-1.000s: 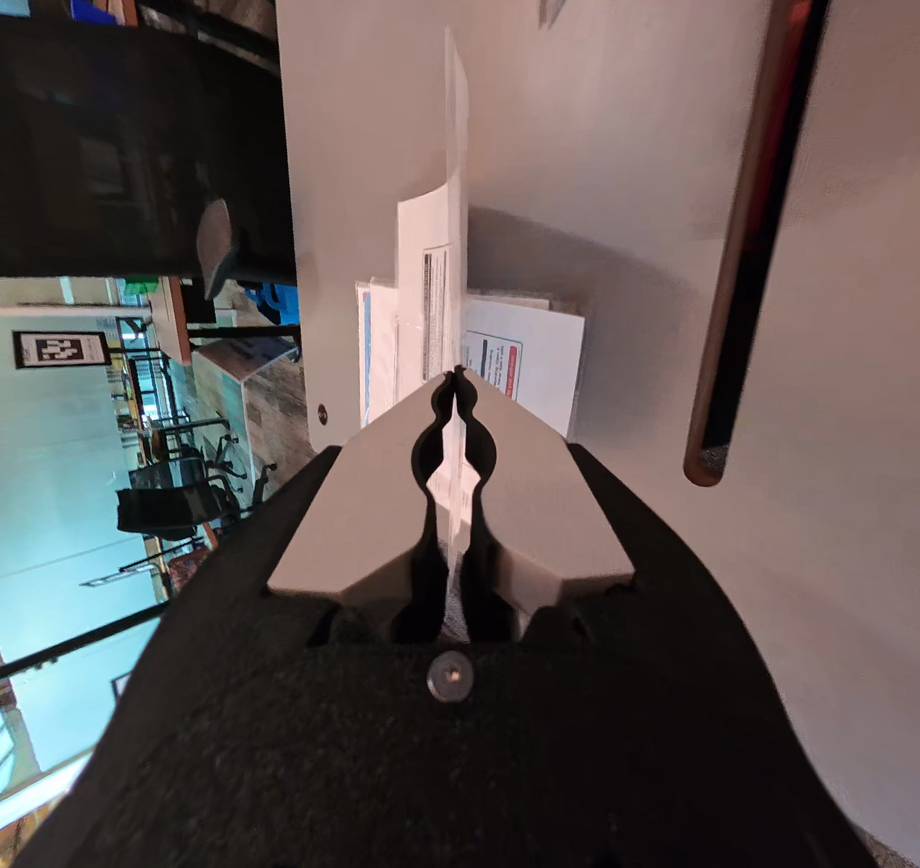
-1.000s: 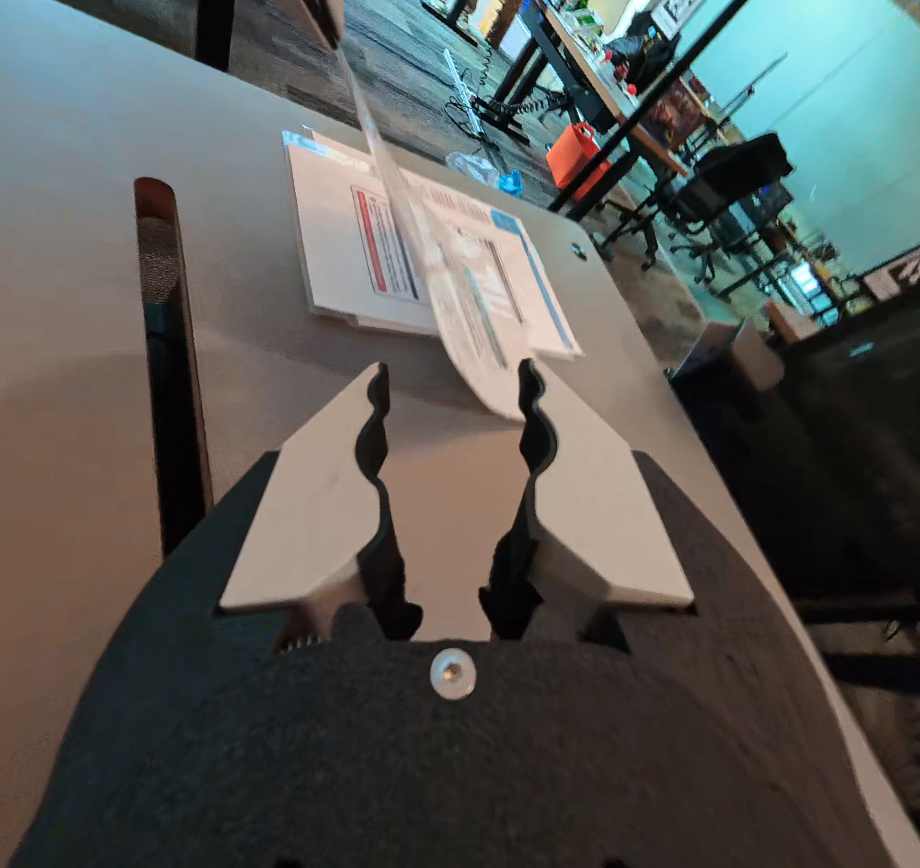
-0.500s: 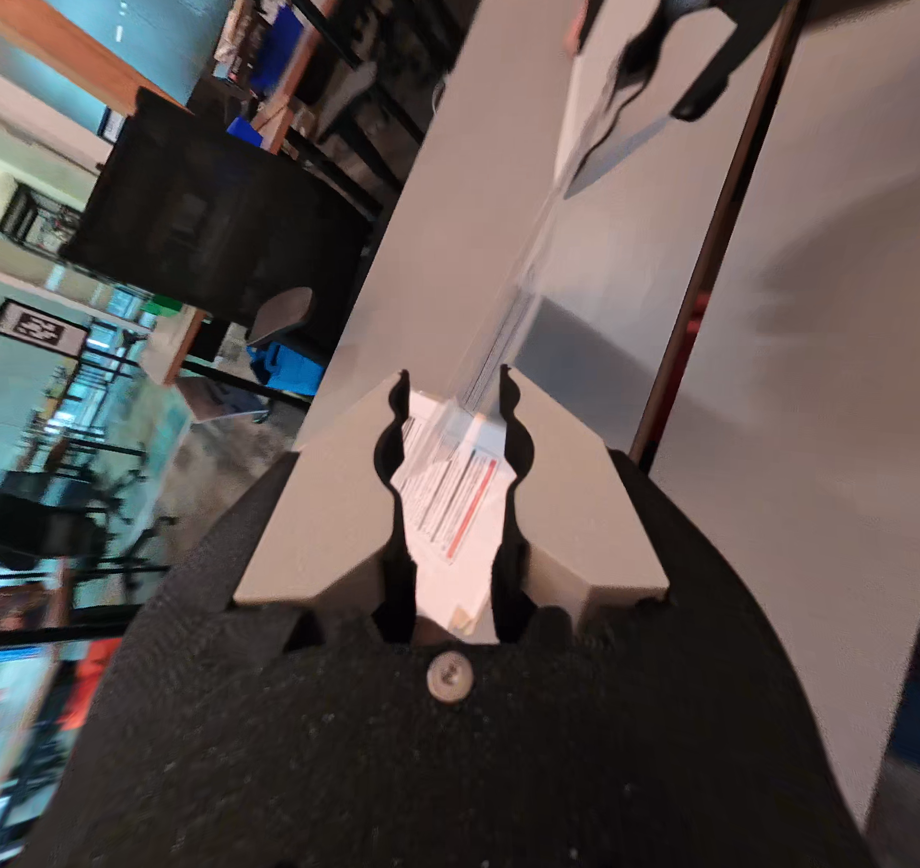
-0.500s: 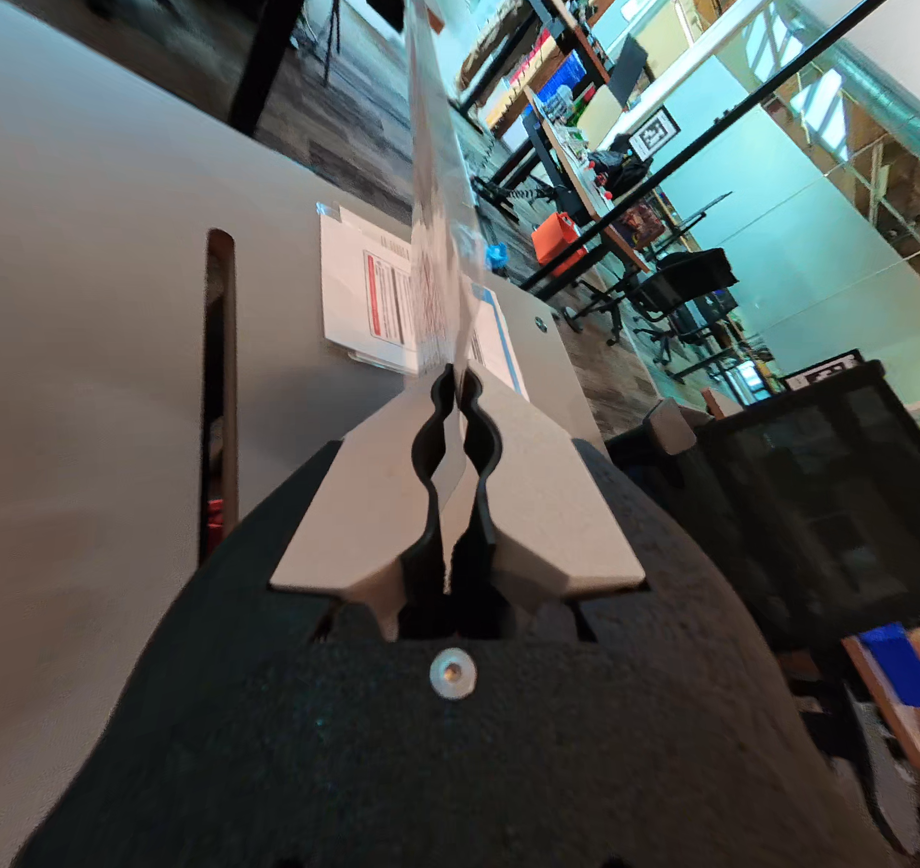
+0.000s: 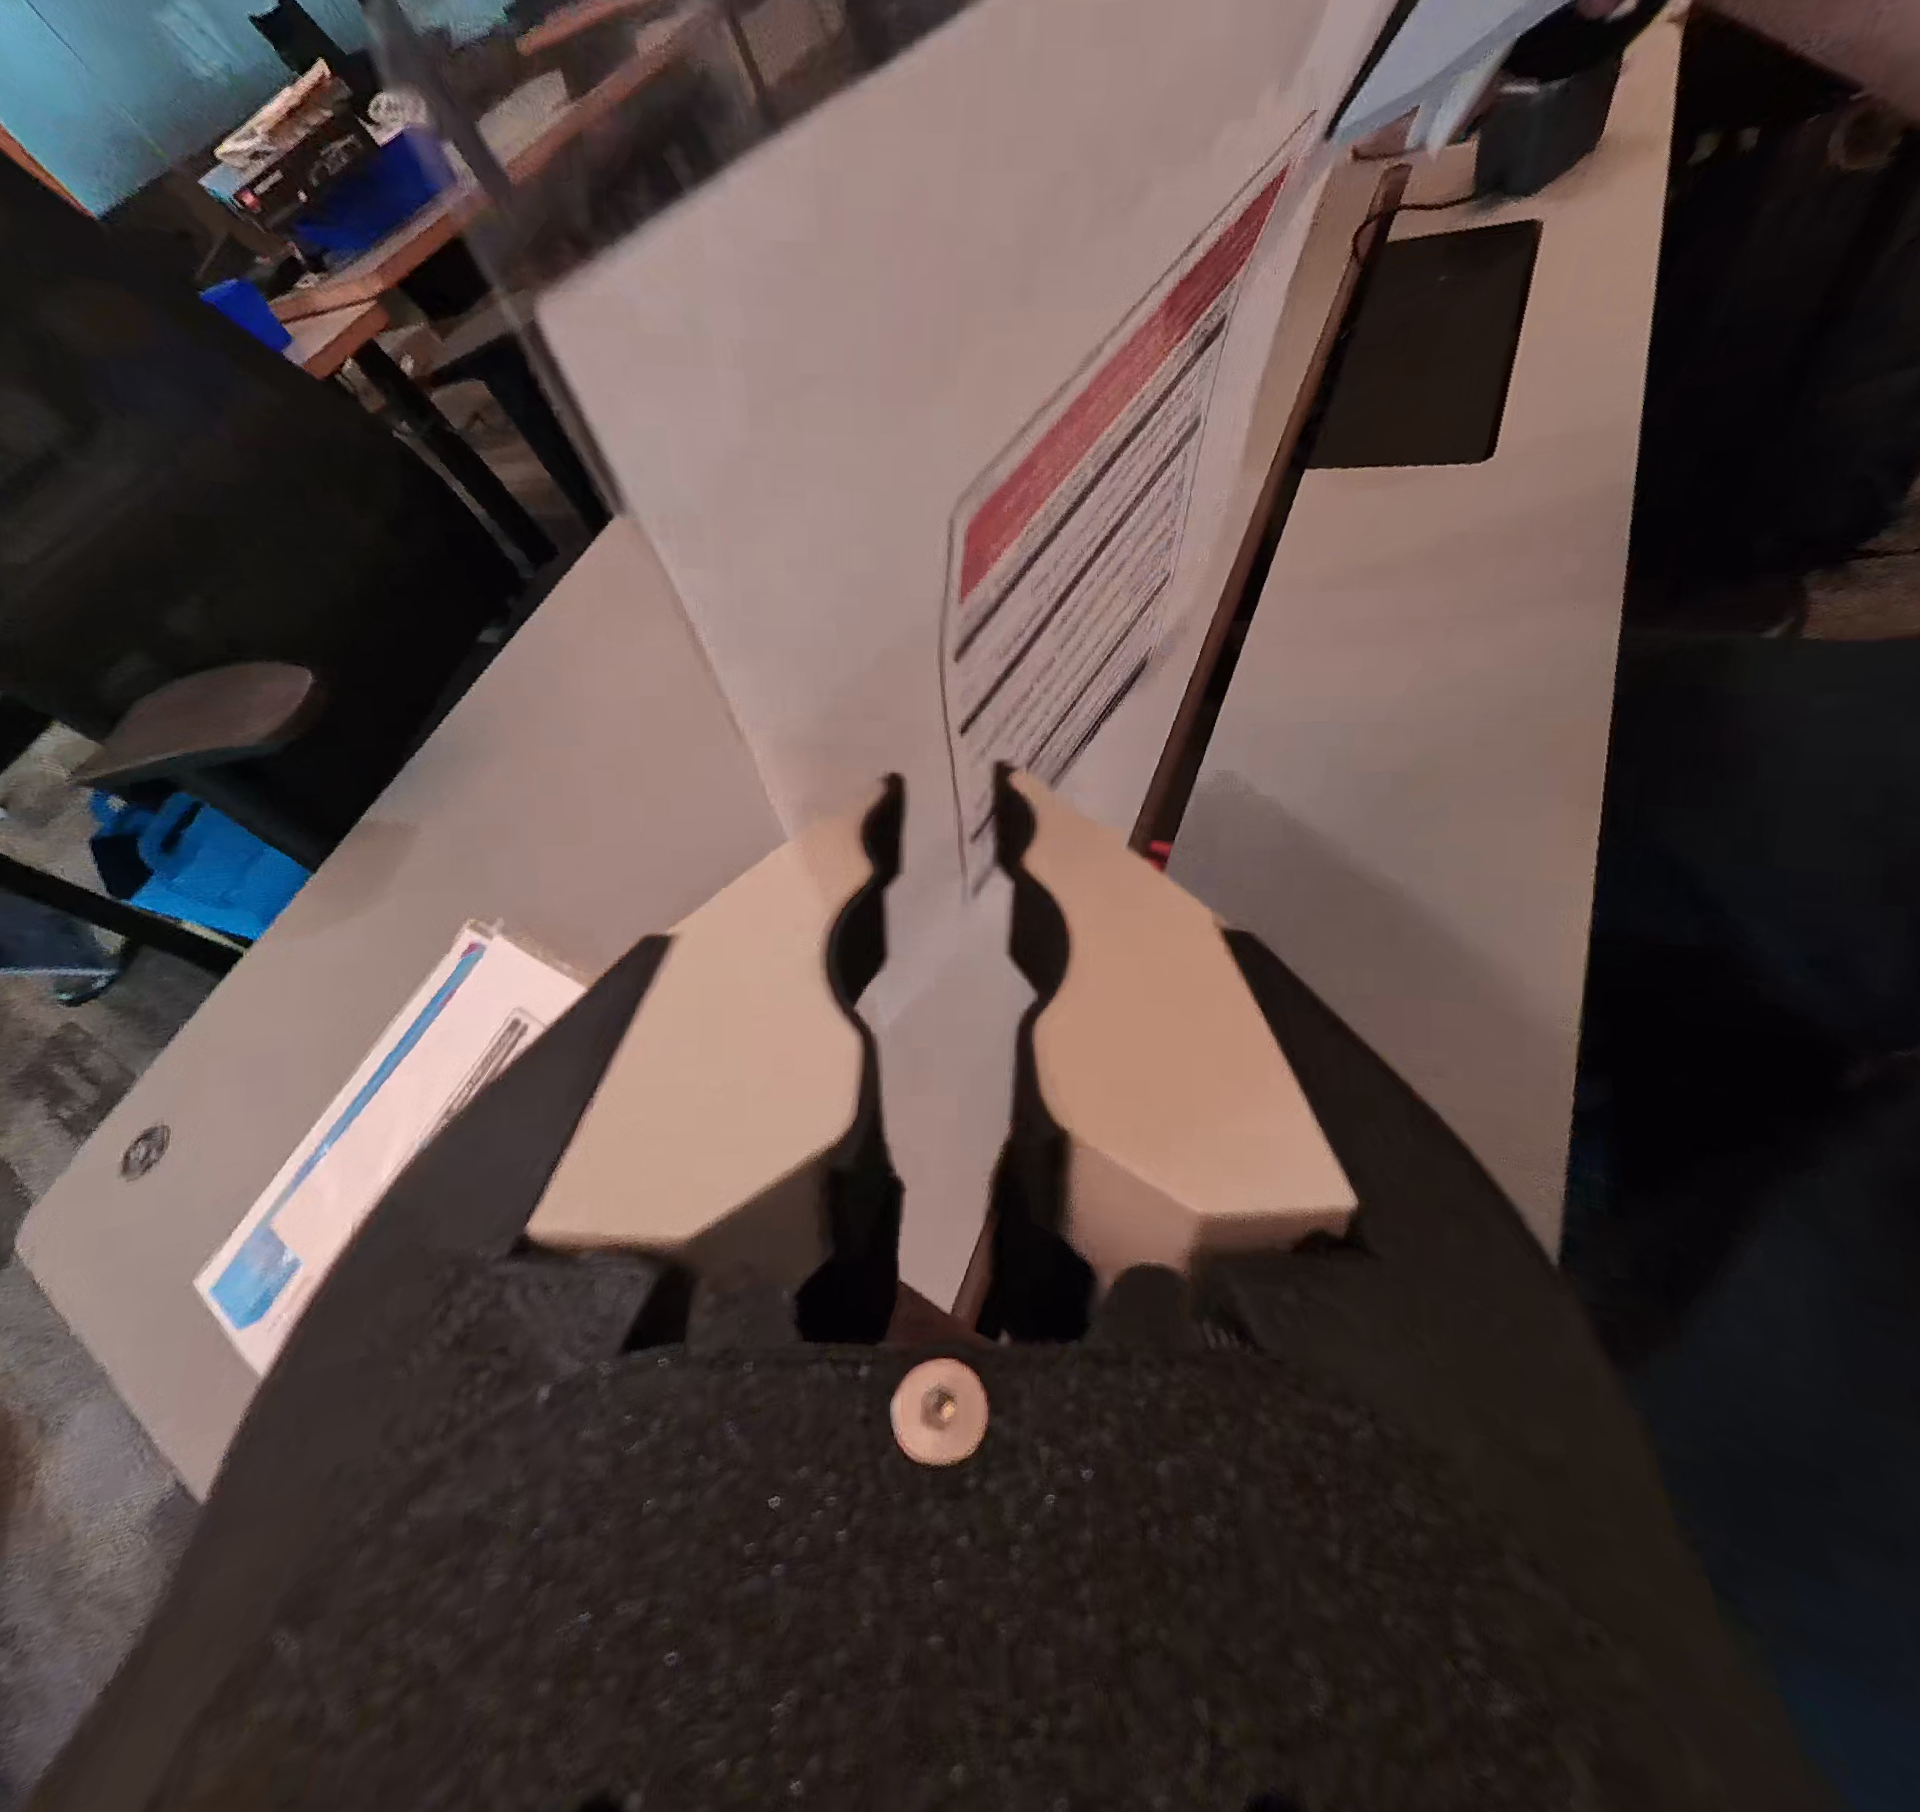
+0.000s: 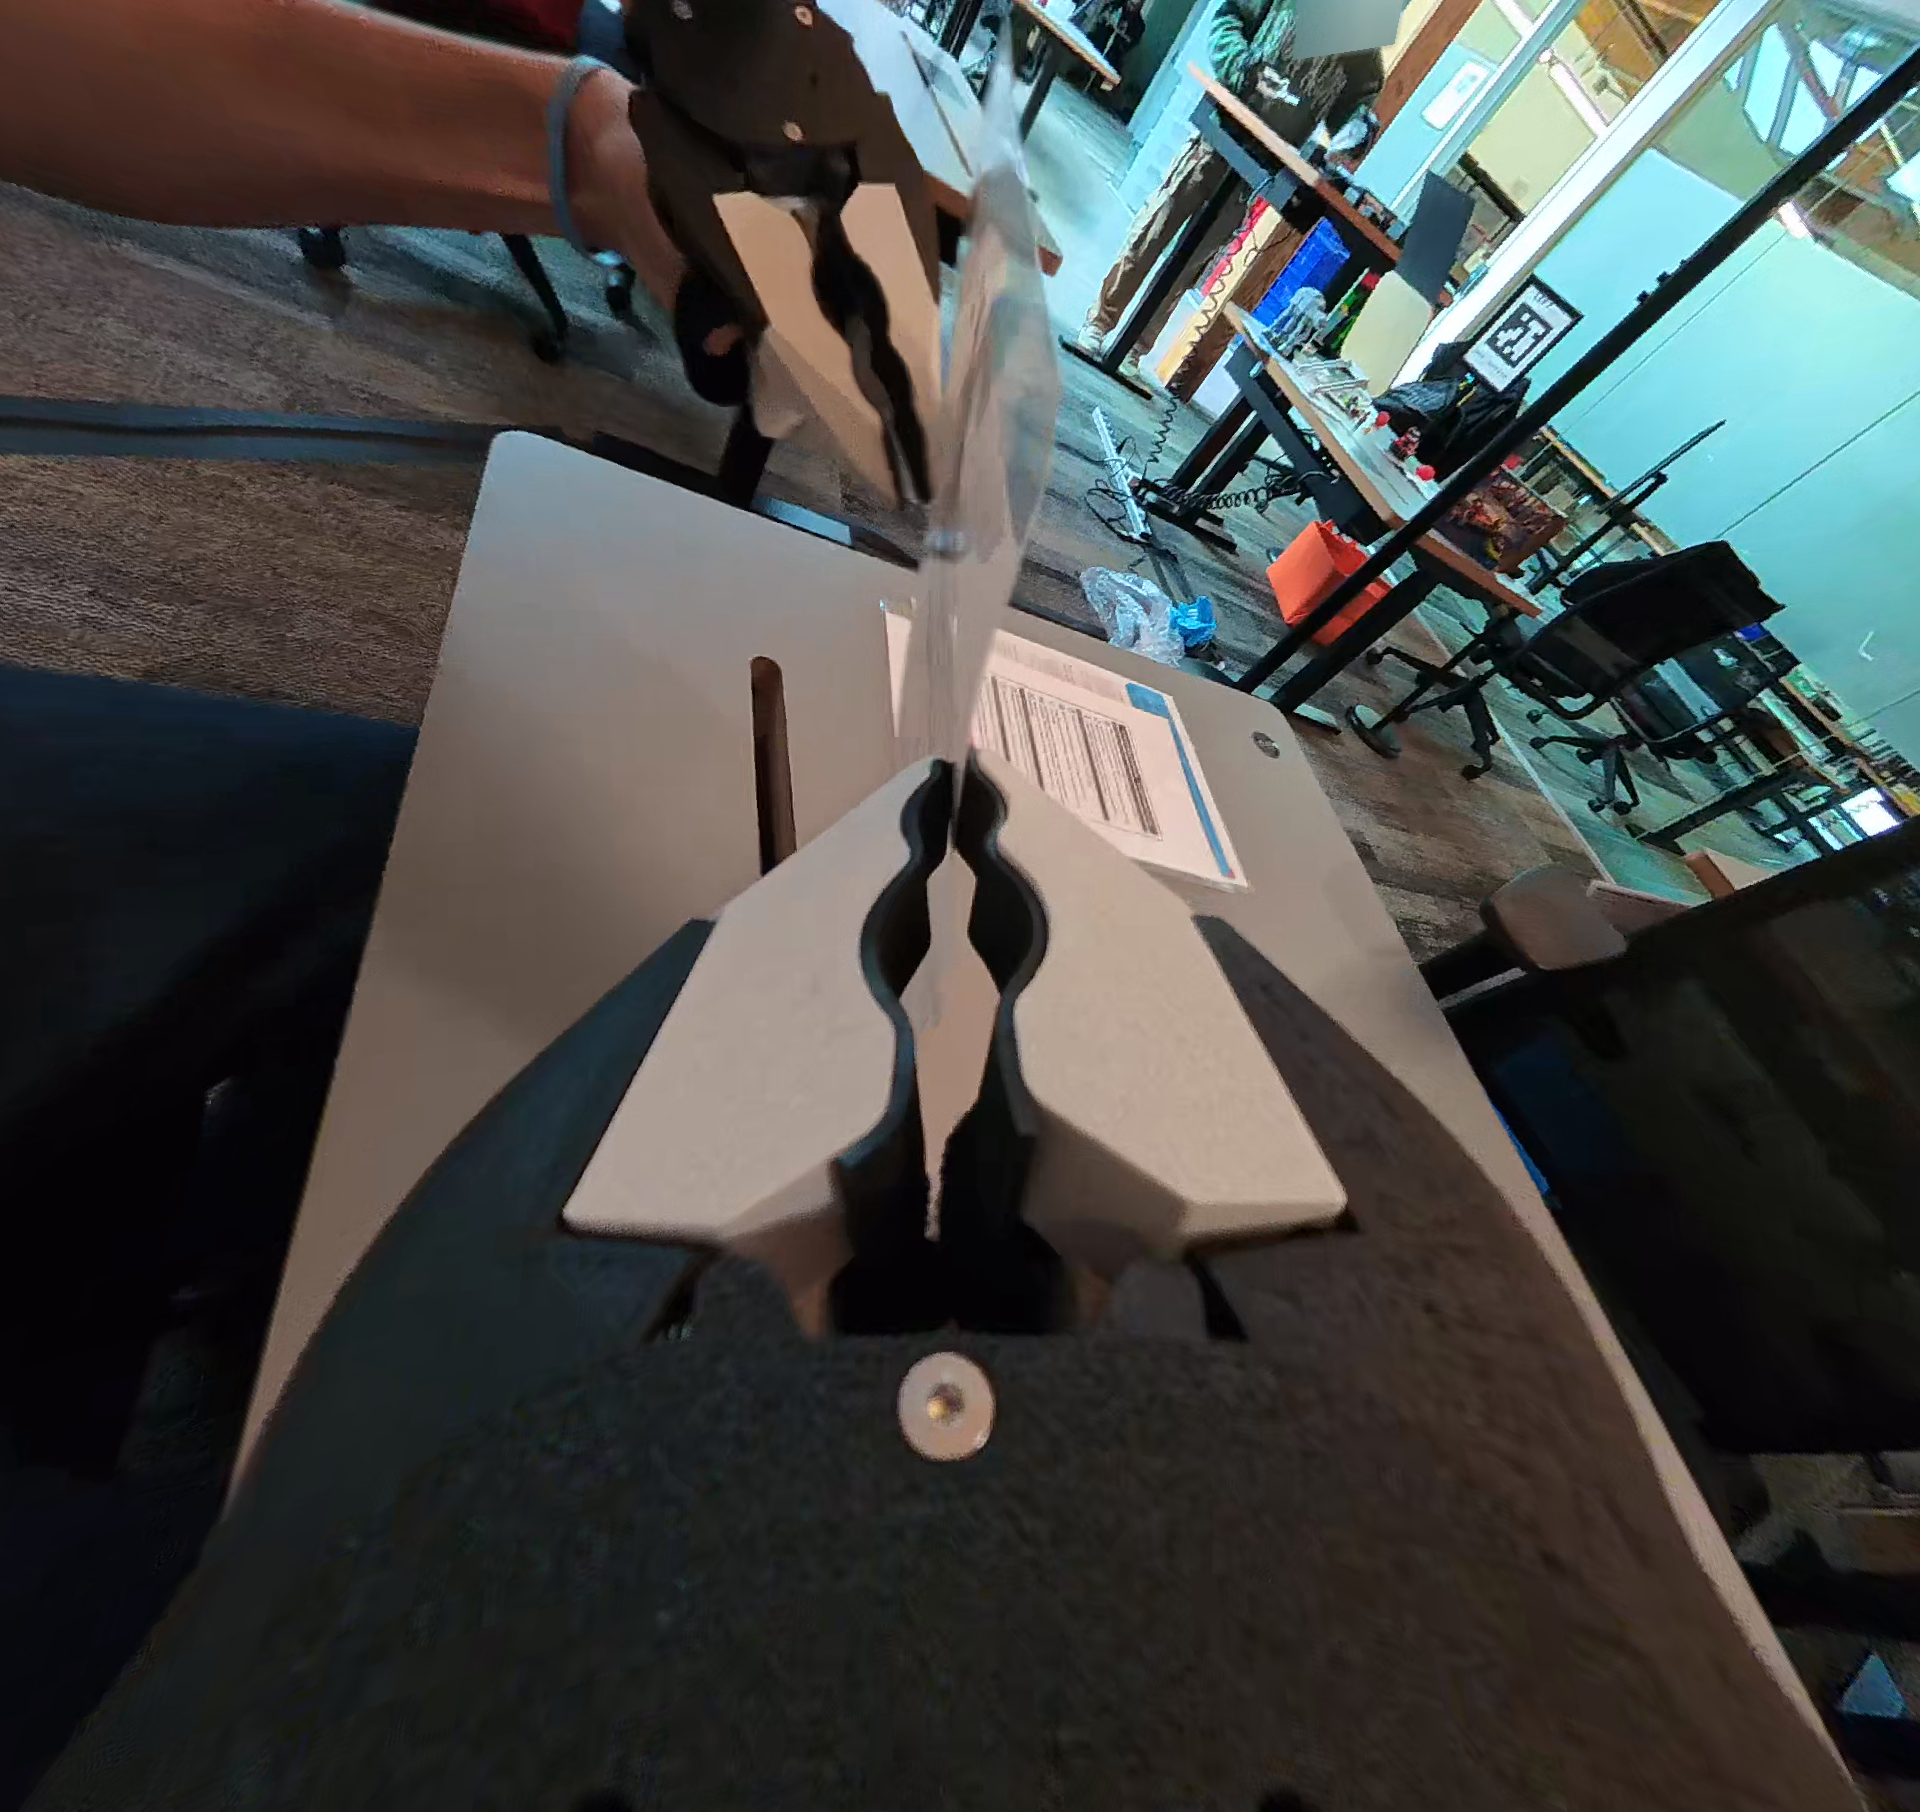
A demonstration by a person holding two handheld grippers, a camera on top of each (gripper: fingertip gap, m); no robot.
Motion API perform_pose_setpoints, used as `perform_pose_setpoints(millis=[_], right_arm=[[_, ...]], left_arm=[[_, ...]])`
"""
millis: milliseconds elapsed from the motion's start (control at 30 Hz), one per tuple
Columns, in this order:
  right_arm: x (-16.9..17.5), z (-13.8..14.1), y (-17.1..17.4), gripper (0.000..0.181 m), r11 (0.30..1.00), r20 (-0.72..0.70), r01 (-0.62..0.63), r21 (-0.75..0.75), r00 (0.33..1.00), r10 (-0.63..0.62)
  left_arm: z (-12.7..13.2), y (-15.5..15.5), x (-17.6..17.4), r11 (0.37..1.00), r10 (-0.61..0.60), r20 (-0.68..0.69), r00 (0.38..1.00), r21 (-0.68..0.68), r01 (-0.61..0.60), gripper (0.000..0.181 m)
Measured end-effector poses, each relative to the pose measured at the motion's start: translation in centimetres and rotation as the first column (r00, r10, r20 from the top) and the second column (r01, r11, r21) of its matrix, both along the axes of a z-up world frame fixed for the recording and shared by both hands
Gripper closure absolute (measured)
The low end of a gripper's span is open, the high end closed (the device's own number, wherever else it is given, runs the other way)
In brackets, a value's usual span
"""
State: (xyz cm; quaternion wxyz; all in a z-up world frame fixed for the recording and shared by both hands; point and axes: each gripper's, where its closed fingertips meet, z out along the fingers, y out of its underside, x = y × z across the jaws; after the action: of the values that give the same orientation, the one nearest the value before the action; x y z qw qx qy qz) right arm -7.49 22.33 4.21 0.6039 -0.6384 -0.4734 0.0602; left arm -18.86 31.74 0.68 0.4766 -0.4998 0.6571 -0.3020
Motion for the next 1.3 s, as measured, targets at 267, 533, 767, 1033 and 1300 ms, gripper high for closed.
perform_pose_setpoints(millis=[267,533,767,1033,1300], right_arm=[[1.4,0.0,-2.9,0.181,1.000,-0.044,0.016,-0.005,0.999,-0.016],[3.0,1.8,-3.1,0.181,0.997,-0.186,-0.058,0.046,0.980,0.066],[2.9,2.3,-2.2,0.181,0.984,-0.287,-0.176,0.019,0.942,0.174],[4.7,0.4,0.1,0.181,0.988,-0.328,-0.155,0.010,0.933,0.150],[5.3,-0.7,0.2,0.181,0.985,-0.316,-0.165,-0.040,0.938,0.144]], left_arm=[[-1.0,-3.6,1.8,0.989,-0.146,0.073,0.987,0.016,0.145,0.181],[-2.5,-2.0,1.5,0.959,-0.131,0.100,0.986,-0.238,0.152,0.141],[-2.6,-2.4,4.7,0.922,-0.243,0.137,0.960,-0.273,0.273,0.134],[-2.3,-3.1,4.9,0.928,-0.317,0.124,0.940,-0.165,0.335,0.181],[-2.7,-3.3,5.1,0.923,-0.340,0.031,0.940,-0.183,0.339,0.181]])
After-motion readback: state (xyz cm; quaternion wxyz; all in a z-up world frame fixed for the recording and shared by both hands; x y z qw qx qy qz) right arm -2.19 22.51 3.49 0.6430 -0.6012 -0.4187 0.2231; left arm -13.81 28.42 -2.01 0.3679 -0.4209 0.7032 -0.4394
